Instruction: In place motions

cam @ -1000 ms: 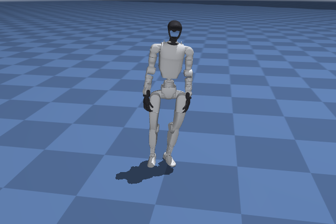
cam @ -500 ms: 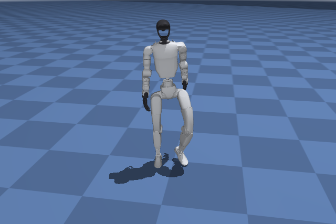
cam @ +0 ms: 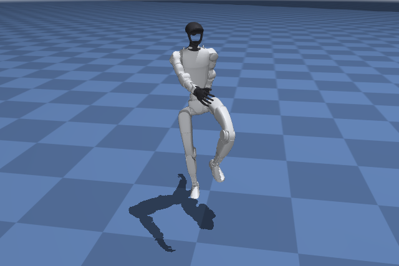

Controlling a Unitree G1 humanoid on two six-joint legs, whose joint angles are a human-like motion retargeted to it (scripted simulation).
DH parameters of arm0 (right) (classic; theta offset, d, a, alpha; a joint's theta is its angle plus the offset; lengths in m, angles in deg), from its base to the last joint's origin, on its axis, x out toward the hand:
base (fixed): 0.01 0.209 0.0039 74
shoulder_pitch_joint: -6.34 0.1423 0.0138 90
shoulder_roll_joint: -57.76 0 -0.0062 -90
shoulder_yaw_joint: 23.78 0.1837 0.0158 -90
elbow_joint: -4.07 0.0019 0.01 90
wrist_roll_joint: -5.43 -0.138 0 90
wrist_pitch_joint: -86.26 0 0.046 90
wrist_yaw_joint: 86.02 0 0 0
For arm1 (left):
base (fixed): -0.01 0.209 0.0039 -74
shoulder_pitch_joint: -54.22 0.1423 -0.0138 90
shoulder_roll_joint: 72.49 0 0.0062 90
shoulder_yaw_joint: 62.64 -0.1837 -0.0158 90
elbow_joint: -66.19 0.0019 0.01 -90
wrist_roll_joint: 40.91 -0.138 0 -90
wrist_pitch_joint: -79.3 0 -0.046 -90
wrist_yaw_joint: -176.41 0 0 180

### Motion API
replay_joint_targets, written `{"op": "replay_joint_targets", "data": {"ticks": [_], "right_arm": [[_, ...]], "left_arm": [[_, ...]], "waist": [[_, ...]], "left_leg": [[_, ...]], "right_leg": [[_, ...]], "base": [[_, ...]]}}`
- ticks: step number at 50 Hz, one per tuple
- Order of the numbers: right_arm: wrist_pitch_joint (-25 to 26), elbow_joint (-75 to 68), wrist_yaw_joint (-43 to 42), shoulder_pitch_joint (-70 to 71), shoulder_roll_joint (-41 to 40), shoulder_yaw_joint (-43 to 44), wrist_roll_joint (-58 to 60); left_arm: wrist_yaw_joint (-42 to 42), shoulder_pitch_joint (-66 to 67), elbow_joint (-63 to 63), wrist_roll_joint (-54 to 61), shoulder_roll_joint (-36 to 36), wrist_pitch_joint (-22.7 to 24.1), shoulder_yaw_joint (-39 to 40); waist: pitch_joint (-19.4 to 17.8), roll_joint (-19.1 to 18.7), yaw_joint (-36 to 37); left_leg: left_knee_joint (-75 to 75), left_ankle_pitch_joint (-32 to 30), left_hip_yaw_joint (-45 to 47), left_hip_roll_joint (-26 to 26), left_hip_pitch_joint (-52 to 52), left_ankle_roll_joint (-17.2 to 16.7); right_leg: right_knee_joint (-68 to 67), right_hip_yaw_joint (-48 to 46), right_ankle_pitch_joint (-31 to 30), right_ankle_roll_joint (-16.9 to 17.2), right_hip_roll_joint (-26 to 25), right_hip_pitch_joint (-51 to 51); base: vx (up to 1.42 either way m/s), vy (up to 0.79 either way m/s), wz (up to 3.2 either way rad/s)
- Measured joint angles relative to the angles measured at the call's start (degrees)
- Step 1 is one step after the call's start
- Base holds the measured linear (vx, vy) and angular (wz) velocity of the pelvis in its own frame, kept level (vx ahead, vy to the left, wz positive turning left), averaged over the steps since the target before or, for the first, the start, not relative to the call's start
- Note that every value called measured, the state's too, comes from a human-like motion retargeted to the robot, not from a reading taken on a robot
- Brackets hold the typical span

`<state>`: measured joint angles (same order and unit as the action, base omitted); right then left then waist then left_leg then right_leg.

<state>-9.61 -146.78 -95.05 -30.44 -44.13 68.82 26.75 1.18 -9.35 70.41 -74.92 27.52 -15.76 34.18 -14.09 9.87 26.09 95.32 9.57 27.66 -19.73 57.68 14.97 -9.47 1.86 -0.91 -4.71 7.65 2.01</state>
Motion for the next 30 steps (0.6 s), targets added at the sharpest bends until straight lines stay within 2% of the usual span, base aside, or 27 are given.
{"op": "replay_joint_targets", "data": {"ticks": [5,8,10,11,12,13,15,17,19,25,28,30], "right_arm": [[-2.0,-2.9,1.5,-10.7,-2.6,1.0,5.7],[-3.0,-6.6,4.0,-18.1,-3.9,0.9,4.3],[-3.2,-8.7,6.2,-23.3,-4.4,-0.1,1.8],[-2.7,-9.7,6.9,-25.7,-4.8,-0.4,0.6],[-2.3,-10.7,7.6,-27.9,-5.1,-0.8,-0.6],[-2.0,-11.6,8.3,-29.8,-5.3,-1.3,-1.7],[-1.4,-13.5,9.4,-33.0,-5.5,-2.1,-3.5],[-1.2,-14.8,9.9,-34.8,-5.1,-2.5,-3.9],[-0.9,-15.5,9.7,-36.1,-5.0,-2.7,-2.9],[-1.5,-17.5,8.1,-40.3,-2.8,-0.8,5.1],[2.5,-21.2,4.1,-43.6,-1.8,2.4,11.4],[4.4,-24.8,1.2,-46.3,-0.6,3.9,11.2]], "left_arm": [[1.8,-3.9,-6.7,1.6,0.7,1.8,2.4],[-0.5,-5.4,-8.5,4.4,0.7,3.7,3.4],[-1.6,-6.3,-9.3,6.2,0.7,4.0,4.3],[-1.7,-6.7,-9.3,7.1,0.6,4.1,4.8],[-1.8,-7.1,-9.4,7.9,0.4,4.2,5.3],[-1.8,-7.5,-9.3,8.8,0.2,4.4,5.7],[-1.3,-8.0,-9.2,10.1,-0.1,4.6,5.8],[-0.5,-9.1,-9.0,10.8,-0.4,4.2,5.4],[-0.9,-10.5,-8.6,11.6,-0.5,4.2,4.6],[-5.1,-17.2,-3.2,13.2,-1.6,5.0,-3.9],[-7.4,-21.3,-0.1,12.7,-1.7,5.9,-8.9],[-8.7,-23.5,-0.6,13.3,-1.0,5.7,-12.7]], "waist": [[5.4,-3.4,-7.7],[9.0,-5.3,-13.7],[12.2,-6.1,-17.5],[13.7,-7.7,-19.4],[15.2,-9.2,-21.2],[16.5,-10.3,-23.1],[18.7,-11.9,-25.1],[20.2,-12.7,-27.3],[20.4,-11.8,-28.7],[17.7,-9.3,-24.3],[17.0,-8.8,-24.9],[16.8,-9.4,-27.2]], "left_leg": [[-23.3,-2.3,-3.9,7.5,-21.8,0.0],[-44.9,-6.9,-9.3,17.0,-34.7,0.0],[-60.6,-9.5,-9.8,20.3,-43.5,0.0],[-68.4,-6.8,-12.6,21.5,-47.8,-5.3],[-75.6,-3.9,-13.2,21.9,-51.7,-9.0],[-81.3,-0.5,-9.6,20.9,-54.9,-9.4],[-89.5,0.7,-5.6,20.3,-57.8,-9.9],[-93.2,-2.4,-8.8,20.3,-57.3,-13.3],[-93.9,-3.0,-10.3,20.9,-56.5,-14.0],[-93.7,-1.5,-9.9,23.3,-57.5,-10.6],[-93.5,-1.0,-9.9,23.8,-58.1,-9.1],[-92.9,-0.6,-11.8,23.5,-58.1,-8.0]], "right_leg": [[3.4,-4.2,1.0,1.3,-3.0,2.8],[4.9,-7.0,1.7,2.7,-3.9,4.1],[5.6,-8.1,2.3,3.6,-4.5,3.8],[5.9,-9.0,2.5,3.5,-6.4,3.7],[6.2,-10.0,2.7,3.6,-8.1,3.5],[6.4,-10.9,2.9,3.7,-9.4,3.2],[6.7,-11.7,3.2,4.2,-10.9,2.4],[7.0,-13.3,3.2,4.7,-11.4,1.5],[7.1,-14.7,2.9,5.3,-10.1,0.8],[5.1,-12.6,1.9,6.9,-7.4,0.3],[0.9,-12.9,2.3,9.1,-6.2,-0.4],[-3.8,-14.8,1.6,10.0,-5.6,-1.5]], "base": [[0.08,0.09,0.81],[0.2,0.25,1.15],[0.25,0.26,1.13],[0.3,0.19,0.98],[0.3,0.15,0.99],[0.25,0.1,0.87],[0.18,0.08,0.63],[0.14,0.17,0.66],[0.02,0.16,0.47],[0.07,0.15,-0.47],[0.08,0.21,0.07],[0.09,0.21,0.78]]}}
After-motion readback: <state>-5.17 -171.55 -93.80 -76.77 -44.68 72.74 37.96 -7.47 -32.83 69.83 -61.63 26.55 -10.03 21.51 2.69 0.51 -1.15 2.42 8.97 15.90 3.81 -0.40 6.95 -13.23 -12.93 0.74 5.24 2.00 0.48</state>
